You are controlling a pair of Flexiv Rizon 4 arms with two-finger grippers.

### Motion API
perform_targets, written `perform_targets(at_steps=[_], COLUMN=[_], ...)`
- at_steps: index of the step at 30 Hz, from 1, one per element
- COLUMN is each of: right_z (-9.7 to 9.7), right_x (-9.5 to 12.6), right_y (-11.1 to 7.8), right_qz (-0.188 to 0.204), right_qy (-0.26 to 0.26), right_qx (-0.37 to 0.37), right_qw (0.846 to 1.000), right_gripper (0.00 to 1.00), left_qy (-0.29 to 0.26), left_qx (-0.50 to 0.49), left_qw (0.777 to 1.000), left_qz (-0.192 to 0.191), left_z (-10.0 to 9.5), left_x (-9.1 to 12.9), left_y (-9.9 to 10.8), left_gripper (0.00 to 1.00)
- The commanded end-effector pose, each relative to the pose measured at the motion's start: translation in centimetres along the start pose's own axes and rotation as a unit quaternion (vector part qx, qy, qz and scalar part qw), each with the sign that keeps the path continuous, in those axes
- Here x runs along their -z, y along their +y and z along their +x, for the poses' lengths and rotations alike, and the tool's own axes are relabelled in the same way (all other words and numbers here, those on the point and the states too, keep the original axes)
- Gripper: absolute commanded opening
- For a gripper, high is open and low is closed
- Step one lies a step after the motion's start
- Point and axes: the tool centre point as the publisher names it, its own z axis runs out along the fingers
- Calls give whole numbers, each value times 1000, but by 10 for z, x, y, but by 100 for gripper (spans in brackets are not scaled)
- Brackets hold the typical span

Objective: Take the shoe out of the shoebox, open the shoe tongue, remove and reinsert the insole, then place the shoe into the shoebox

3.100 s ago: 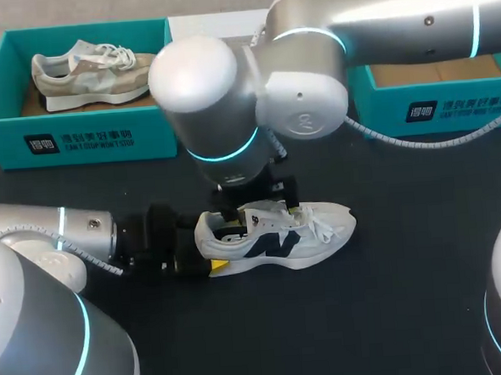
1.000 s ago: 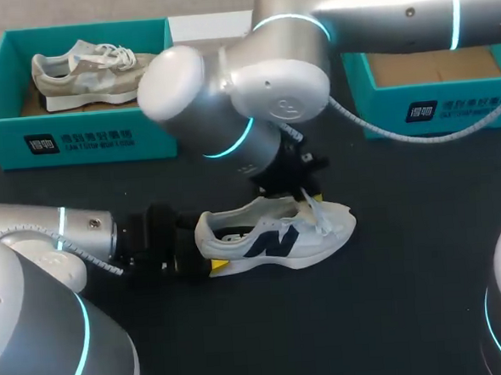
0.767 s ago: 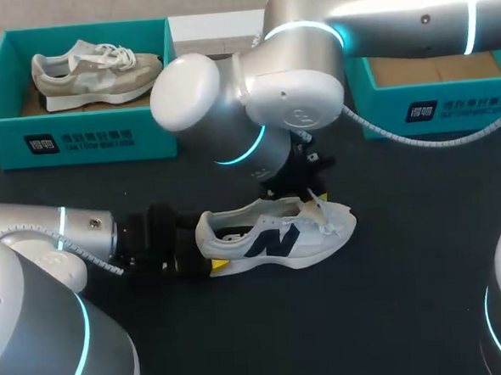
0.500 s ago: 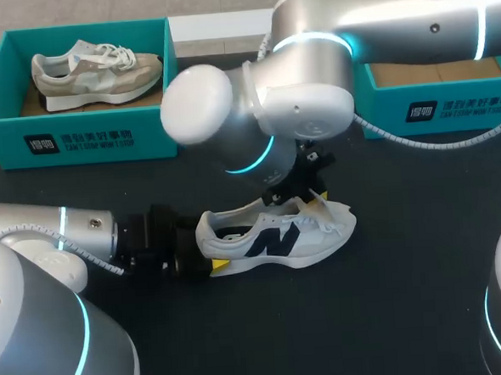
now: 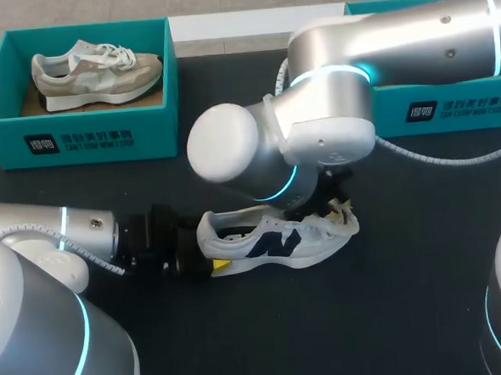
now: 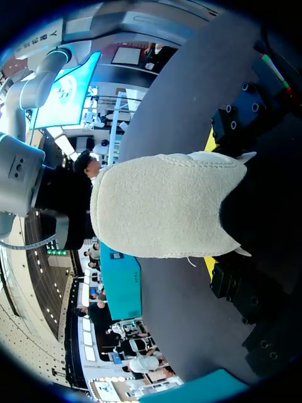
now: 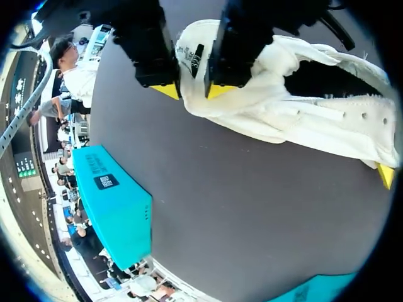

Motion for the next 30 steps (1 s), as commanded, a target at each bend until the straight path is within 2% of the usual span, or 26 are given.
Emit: perform_targets(at_steps=[1, 3, 9, 14, 19, 24, 27, 28, 29, 30], right_z=[-11, -13, -25, -36, -37, -28, -22, -16, -11, -5], right_x=[-3, -3, 8, 36, 65, 110, 133, 144, 151, 158], right_y=[-3, -3, -1, 10, 26, 52, 65, 70, 72, 74], right_qz=[-3, -1, -9, -37, -73, -155, -192, -212, -222, -232], right_qy=[9, 4, -7, -3, 14, 59, 88, 112, 130, 143], right_qx=[-2, -3, -14, -42, -35, 34, 82, 119, 148, 177], right_qw=[1000, 1000, 1000, 998, 997, 986, 974, 963, 955, 946], right_gripper=[82, 100, 100, 100, 100, 100, 100, 100, 92, 53], left_qy=[0, 0, 0, 0, 0, 0, 0, 0, 0, 0], left_qx=[0, 0, 0, 0, 0, 0, 0, 0, 0, 0], left_qw=[1000, 1000, 1000, 1000, 1000, 1000, 1000, 1000, 1000, 1000], left_qz=[-2, -2, -2, -2, -2, -2, -2, -2, -2, -2], left_z=[1, 1, 1, 1, 1, 1, 1, 1, 1, 1], left_x=[-4, -4, -4, -4, -4, -4, -4, -4, -4, -4], left_y=[7, 7, 7, 7, 7, 7, 7, 7, 7, 7], left_gripper=[0, 0, 0, 0, 0, 0, 0, 0, 0, 0])
